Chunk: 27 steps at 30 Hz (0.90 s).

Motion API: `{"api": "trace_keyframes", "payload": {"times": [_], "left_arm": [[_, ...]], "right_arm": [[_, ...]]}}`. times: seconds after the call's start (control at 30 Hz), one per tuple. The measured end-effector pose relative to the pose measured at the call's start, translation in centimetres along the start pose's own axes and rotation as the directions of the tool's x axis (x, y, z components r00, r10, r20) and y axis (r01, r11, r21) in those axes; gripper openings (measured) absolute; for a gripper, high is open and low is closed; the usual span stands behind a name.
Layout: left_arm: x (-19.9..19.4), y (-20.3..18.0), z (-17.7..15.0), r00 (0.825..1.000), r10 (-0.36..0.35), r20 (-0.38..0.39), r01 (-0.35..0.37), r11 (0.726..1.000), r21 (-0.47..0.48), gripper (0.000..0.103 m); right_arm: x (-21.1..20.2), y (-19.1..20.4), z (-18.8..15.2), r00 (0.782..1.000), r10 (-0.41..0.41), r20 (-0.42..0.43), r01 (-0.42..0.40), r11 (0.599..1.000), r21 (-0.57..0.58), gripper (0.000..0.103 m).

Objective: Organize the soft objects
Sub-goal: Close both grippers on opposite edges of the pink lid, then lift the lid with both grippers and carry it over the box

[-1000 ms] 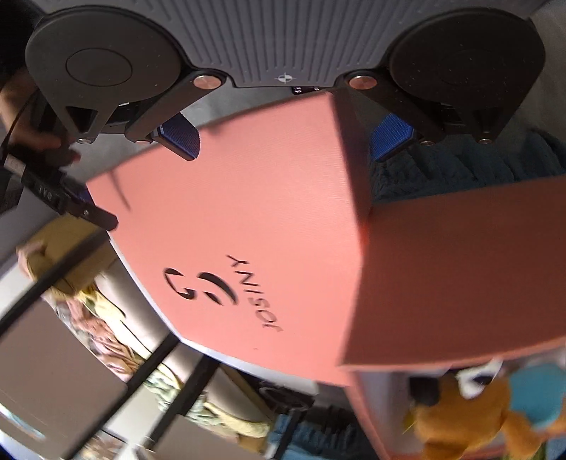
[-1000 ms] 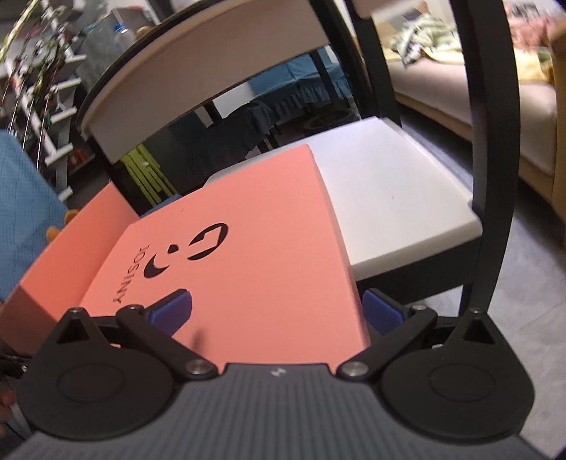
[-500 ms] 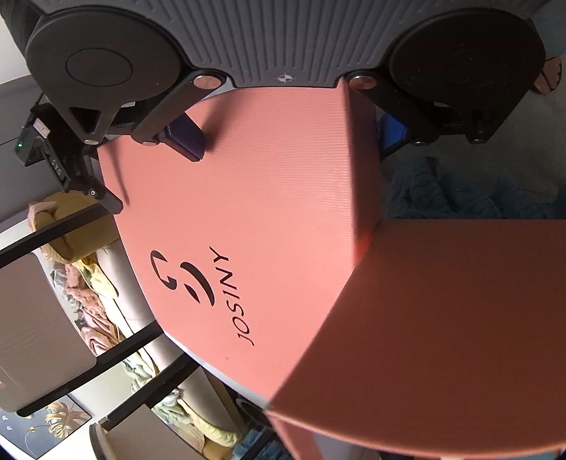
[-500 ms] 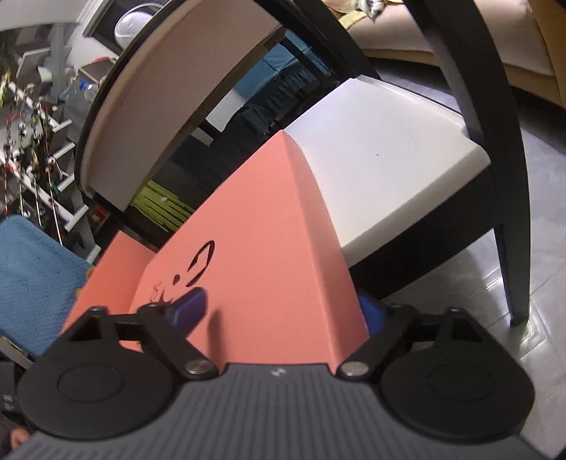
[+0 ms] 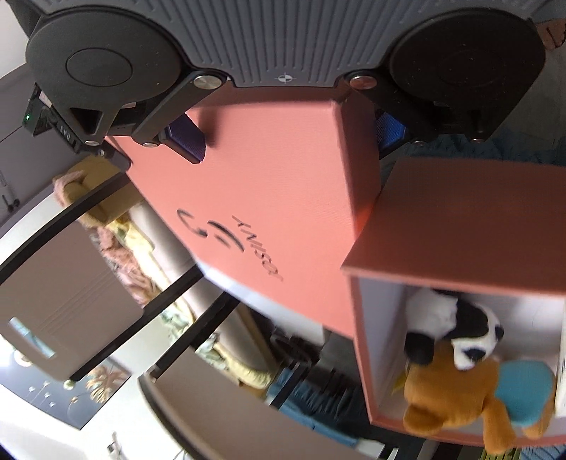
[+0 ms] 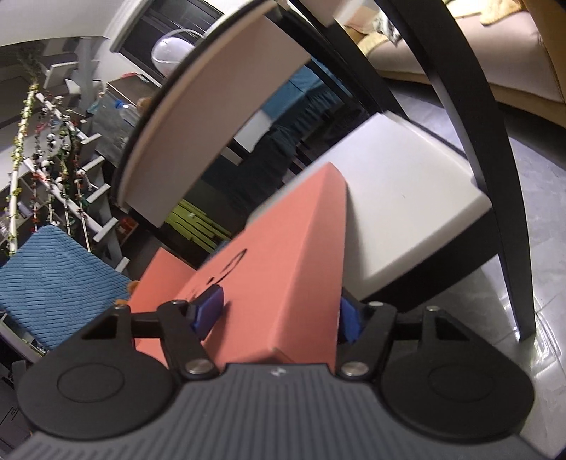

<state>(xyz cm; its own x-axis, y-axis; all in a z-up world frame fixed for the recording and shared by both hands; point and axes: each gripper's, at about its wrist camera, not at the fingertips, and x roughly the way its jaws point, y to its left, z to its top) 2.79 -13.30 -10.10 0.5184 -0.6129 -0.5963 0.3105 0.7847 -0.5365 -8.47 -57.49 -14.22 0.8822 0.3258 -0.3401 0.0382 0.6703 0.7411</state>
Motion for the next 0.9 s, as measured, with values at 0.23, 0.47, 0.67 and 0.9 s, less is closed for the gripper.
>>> {"api": "trace_keyframes", "payload": {"times": [0.23,0.47,0.67,0.9], "left_arm": [[-1.5,-0.1,0.2,0.999,-0.024,0.039,0.024,1.0,0.003,0.098],[-2.7,-0.9,0.6,0.994,-0.056,0.092,0.052,0.998,0.046,0.098],[-3.6,-1.3,1.0,0.988,-0.085,0.127,0.078,0.995,0.065,0.098],[-5.1,-1.3,1.6,0.98,-0.098,0.176,0.084,0.993,0.083,0.098]], "right_arm": [[-1.6,1.3,0.4,0.999,0.019,0.028,-0.018,1.0,-0.022,0.068],[-2.9,2.5,1.0,0.997,0.04,0.071,-0.037,0.998,-0.051,0.068],[-3.9,3.5,1.6,0.992,0.061,0.108,-0.053,0.995,-0.079,0.068],[-2.9,4.2,2.4,0.987,0.09,0.131,-0.076,0.991,-0.107,0.068]]}}
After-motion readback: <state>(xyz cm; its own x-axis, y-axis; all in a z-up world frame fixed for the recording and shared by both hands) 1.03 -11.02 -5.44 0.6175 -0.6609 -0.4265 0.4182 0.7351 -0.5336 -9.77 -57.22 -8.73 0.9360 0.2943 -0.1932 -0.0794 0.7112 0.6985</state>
